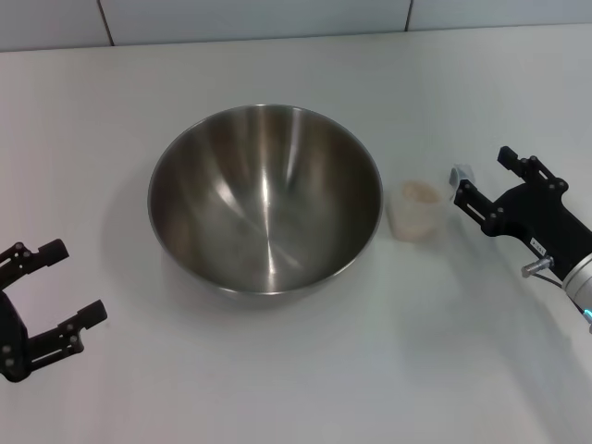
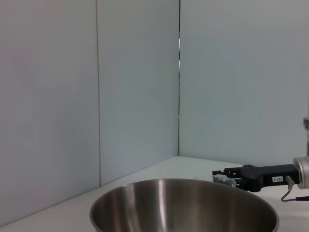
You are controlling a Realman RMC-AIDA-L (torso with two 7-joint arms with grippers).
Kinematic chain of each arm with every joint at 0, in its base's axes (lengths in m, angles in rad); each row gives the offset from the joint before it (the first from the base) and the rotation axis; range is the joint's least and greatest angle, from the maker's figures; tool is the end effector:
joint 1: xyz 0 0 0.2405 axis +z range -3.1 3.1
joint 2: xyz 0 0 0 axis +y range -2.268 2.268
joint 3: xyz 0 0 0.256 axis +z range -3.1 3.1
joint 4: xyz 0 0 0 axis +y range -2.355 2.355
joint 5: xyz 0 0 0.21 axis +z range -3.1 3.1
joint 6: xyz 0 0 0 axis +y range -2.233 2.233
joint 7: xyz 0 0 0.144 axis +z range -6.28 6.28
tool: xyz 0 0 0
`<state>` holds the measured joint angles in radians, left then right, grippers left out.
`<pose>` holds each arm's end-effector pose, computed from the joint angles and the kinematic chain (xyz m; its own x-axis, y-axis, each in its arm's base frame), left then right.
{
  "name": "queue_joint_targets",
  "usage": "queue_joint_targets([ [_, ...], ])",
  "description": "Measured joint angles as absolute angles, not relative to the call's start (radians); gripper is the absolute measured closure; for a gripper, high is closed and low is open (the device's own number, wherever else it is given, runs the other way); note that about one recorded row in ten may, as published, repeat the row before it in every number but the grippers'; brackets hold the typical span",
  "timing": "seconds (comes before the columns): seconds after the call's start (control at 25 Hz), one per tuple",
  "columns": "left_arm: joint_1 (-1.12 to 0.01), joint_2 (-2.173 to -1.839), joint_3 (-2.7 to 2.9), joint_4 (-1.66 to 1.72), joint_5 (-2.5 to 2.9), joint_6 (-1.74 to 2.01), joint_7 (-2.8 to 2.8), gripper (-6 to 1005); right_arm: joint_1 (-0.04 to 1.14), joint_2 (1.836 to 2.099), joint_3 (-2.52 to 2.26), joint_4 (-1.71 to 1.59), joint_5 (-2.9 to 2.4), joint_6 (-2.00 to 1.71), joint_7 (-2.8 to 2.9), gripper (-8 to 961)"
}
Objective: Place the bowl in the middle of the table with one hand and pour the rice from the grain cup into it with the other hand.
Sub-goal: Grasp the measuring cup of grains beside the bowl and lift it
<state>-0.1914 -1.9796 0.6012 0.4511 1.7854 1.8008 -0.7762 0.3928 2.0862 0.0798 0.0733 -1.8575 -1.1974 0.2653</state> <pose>-0.3450 0.2110 0.0372 0.7683 0.0413 0.6388 0.3678 -0.8452 -0.3877 0.3420 0.2854 -0.0539 0.7483 -0.1155 -0.6533 -0.6408 -0.3805 -0.6667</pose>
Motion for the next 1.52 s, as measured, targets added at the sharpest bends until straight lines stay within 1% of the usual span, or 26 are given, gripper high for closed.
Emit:
queue_joint_targets([
  [0.28,-0.198,-1.980,0.601,0.451,1.785,1.799,-0.782,173,0.395,2.086,0.080,0.073,-1.858,-1.186,0.265,190],
  [0.52,-0.201,-1.980,0.601,0.452,1.785,1.798,-0.789,173,0.396,2.086,0.089,0.076,-1.857,-1.184,0.265,245],
  [0.84,-0.197,-1.980,0.601,0.455,1.786,1.801,-0.790,173,0.407,2.086,0.083,0.079,-1.860,-1.175,0.256,469],
  [1.04,-0.192,-1.980,0.601,0.463,1.786,1.803,-0.791,173,0.419,2.086,0.081,0.080,-1.863,-1.164,0.255,709],
  [1.24,-0.190,-1.980,0.593,0.466,1.786,1.811,-0.794,173,0.425,2.086,0.086,0.089,-1.862,-1.146,0.255,921],
  [1.52,-0.189,-1.980,0.589,0.466,1.786,1.815,-0.799,173,0.420,2.088,0.089,0.094,-1.860,-1.160,0.255,948],
])
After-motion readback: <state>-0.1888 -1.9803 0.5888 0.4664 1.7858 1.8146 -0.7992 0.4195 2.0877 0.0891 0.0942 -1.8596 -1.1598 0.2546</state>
